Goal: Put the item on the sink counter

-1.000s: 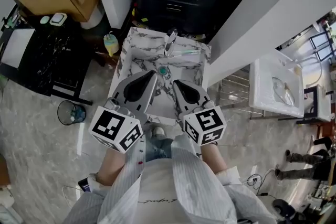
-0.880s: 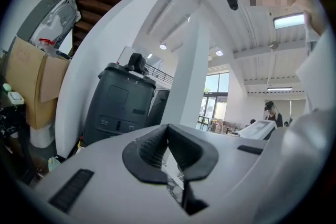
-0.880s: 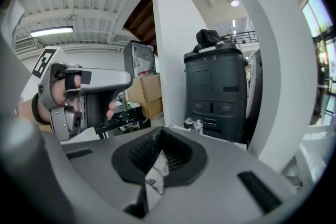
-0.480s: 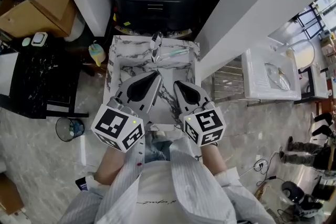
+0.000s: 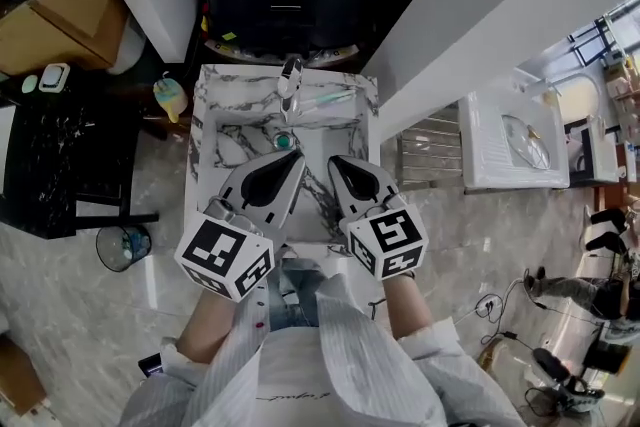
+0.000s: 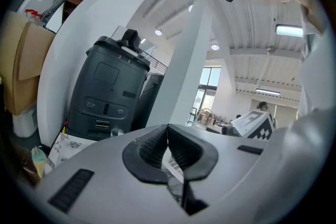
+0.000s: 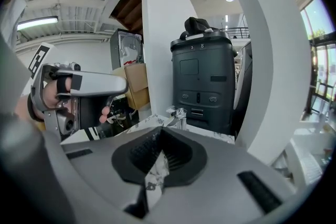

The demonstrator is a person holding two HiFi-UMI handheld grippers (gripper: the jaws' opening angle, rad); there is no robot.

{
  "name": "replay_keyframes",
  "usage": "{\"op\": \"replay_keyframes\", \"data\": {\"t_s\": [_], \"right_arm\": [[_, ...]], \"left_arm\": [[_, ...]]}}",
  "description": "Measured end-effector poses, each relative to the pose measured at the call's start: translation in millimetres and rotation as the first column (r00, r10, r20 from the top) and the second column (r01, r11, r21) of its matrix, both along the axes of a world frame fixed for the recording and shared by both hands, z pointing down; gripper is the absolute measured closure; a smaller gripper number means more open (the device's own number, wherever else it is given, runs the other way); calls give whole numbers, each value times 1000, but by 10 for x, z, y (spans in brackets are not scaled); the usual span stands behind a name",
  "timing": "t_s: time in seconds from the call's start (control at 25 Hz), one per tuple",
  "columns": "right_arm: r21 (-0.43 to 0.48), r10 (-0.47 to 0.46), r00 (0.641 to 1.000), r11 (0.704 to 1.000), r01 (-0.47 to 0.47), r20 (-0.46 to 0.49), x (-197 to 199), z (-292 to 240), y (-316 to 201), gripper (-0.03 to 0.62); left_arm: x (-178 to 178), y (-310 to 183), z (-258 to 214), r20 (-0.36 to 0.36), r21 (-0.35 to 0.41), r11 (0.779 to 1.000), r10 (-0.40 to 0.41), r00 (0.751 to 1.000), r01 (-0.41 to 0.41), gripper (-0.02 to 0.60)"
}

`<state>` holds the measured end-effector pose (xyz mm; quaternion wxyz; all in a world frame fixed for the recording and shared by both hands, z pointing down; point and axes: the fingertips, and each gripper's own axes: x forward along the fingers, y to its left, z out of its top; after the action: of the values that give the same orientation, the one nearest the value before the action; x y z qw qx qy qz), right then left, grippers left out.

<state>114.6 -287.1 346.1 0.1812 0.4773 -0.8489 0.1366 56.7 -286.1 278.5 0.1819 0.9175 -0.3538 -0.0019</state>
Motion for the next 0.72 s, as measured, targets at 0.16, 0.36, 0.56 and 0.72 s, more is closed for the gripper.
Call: {"op": "replay_keyframes", "data": {"t_s": [0.16, 0.36, 0.56, 0.72], "right_arm": [[-14, 14, 1000, 1000, -14, -25, 98, 93, -141, 585], [-31, 29, 999, 999, -30, -46, 210, 270, -316, 585], [-37, 8, 997, 999, -11, -82, 207, 445, -498, 585], [-45, -9, 992, 999, 3, -123, 244, 583, -725, 585]], "left_arm": [[16, -63, 146, -1, -31, 1000, -2, 1000, 2, 565], [22, -143, 388, 15, -65, 998, -12, 1000, 13, 565], [51, -240, 635, 43, -97, 995, -27, 999, 31, 565], [96, -295, 858, 52, -149, 988, -16, 999, 24, 565]]}}
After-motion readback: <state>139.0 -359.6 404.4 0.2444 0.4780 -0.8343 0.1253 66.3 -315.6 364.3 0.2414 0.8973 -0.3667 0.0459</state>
